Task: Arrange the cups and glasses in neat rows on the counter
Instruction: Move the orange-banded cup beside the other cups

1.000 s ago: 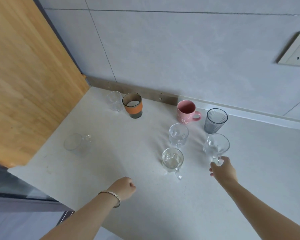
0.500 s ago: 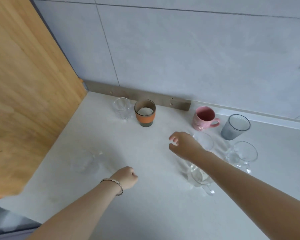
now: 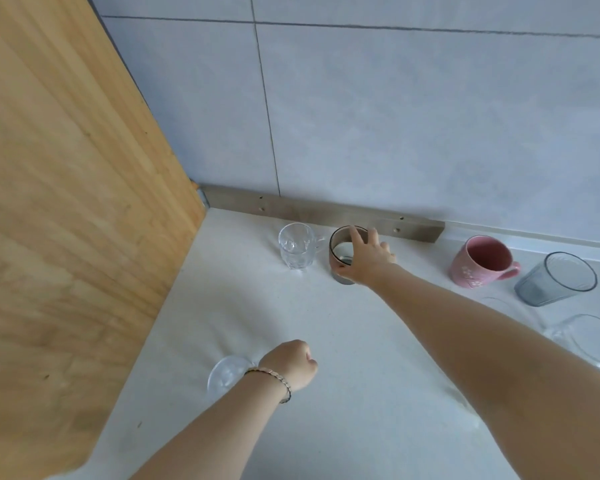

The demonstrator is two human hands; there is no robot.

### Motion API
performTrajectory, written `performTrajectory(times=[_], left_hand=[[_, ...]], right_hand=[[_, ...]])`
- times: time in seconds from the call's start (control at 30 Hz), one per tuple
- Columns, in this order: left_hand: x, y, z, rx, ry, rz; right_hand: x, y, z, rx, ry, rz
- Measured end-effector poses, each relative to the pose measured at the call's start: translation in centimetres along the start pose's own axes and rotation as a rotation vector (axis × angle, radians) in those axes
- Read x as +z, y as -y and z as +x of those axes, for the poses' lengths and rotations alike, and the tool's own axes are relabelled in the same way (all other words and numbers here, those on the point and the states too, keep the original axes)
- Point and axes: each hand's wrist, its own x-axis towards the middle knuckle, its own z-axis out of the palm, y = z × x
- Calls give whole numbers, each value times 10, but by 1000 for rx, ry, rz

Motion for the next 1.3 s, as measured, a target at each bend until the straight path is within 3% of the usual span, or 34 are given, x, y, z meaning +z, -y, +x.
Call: performTrajectory(times=[0.13, 0.4, 0.6, 0.73, 1.03, 1.3], left_hand=[[-1, 2, 5, 21, 21, 13], [6, -25, 8, 52, 45, 92], [25, -84, -3, 114, 33, 301], [51, -131, -10, 130, 55, 312], [111, -195, -20, -32, -35, 160], [128, -209, -27, -178, -86, 53]], right_hand=[[3, -9, -10, 3, -94, 120], [-19, -50, -70, -17, -30, 220], [-97, -137, -126, -31, -234, 339], [-136, -221, -140, 71, -331, 323], [-137, -407, -115, 327, -248, 242], [-102, -451, -65, 410, -97, 300]])
